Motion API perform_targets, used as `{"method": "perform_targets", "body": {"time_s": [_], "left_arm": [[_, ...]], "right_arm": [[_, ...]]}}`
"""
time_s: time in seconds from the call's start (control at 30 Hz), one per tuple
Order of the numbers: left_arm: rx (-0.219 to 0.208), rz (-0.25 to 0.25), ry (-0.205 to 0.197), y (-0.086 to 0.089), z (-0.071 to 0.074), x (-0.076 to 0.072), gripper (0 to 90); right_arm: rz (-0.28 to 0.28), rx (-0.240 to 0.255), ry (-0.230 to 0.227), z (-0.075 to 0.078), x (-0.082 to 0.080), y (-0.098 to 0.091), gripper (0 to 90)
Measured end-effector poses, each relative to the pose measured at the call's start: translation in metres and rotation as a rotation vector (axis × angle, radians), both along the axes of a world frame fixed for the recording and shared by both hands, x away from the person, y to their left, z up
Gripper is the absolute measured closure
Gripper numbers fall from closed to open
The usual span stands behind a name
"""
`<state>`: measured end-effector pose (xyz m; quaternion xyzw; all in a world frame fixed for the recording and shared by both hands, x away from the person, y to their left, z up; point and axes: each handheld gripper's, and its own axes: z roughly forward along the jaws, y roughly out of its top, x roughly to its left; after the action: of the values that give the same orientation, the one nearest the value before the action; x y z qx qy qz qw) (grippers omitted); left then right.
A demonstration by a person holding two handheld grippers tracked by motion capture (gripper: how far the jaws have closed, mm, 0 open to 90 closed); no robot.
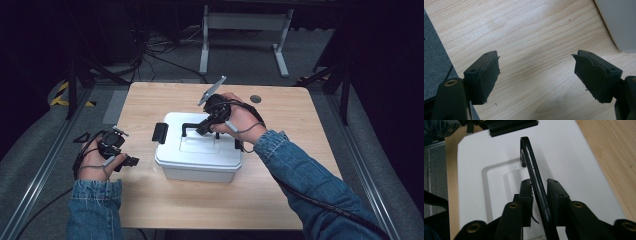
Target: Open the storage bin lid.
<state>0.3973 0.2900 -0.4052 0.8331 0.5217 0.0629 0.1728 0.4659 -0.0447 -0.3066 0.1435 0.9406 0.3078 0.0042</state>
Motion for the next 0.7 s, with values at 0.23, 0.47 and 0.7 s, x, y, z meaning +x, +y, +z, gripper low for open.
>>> {"method": "perform_targets", "body": {"time_s": [0.23,0.47,0.7], "left_arm": [[0.004,0.0,0.0,0.002,0.0,-0.003,20.7],[0.004,0.004,-0.001,0.005,0.0,-0.006,20.7],[0.0,0.016,0.0,0.007,-0.001,-0.007,20.8]], "right_arm": [[0.083,-0.019,-0.035,0.001,-0.002,0.002,81.7],[0.106,-0.025,-0.046,0.003,-0.003,0.003,82.5],[0.122,-0.002,-0.057,0.011,-0.003,0.003,82.7]]}}
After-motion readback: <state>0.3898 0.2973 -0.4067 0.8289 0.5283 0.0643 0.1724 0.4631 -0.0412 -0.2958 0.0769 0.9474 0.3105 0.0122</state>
